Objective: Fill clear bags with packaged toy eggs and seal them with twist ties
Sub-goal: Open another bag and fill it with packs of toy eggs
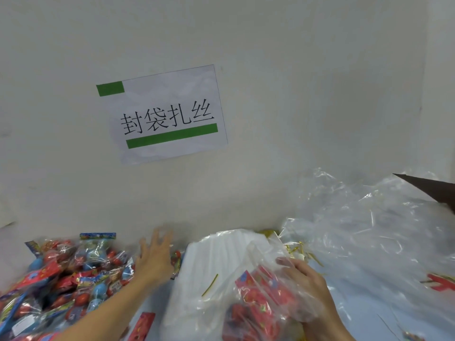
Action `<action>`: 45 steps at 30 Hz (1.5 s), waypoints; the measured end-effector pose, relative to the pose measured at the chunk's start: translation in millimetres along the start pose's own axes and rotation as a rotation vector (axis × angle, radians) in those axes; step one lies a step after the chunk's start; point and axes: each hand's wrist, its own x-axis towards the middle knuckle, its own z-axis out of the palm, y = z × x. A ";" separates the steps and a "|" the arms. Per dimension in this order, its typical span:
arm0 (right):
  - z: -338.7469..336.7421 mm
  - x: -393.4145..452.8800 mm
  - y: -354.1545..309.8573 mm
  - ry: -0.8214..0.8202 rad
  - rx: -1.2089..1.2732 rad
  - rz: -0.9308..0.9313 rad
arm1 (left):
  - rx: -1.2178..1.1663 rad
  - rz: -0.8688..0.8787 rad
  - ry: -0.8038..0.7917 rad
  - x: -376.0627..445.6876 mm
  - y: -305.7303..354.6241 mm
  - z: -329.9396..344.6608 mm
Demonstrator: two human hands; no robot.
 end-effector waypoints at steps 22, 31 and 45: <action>-11.0 -15.9 -20.0 -0.166 0.048 -0.185 | -2.071 -0.117 -0.047 -125.5 98.3 -76.4; -2.8 -25.1 -22.1 -0.456 0.302 0.012 | -1.942 0.071 -0.114 -158.2 133.8 -56.3; -3.3 -11.4 -11.5 -0.160 0.337 -0.059 | -0.830 0.198 0.044 -176.0 127.3 -67.6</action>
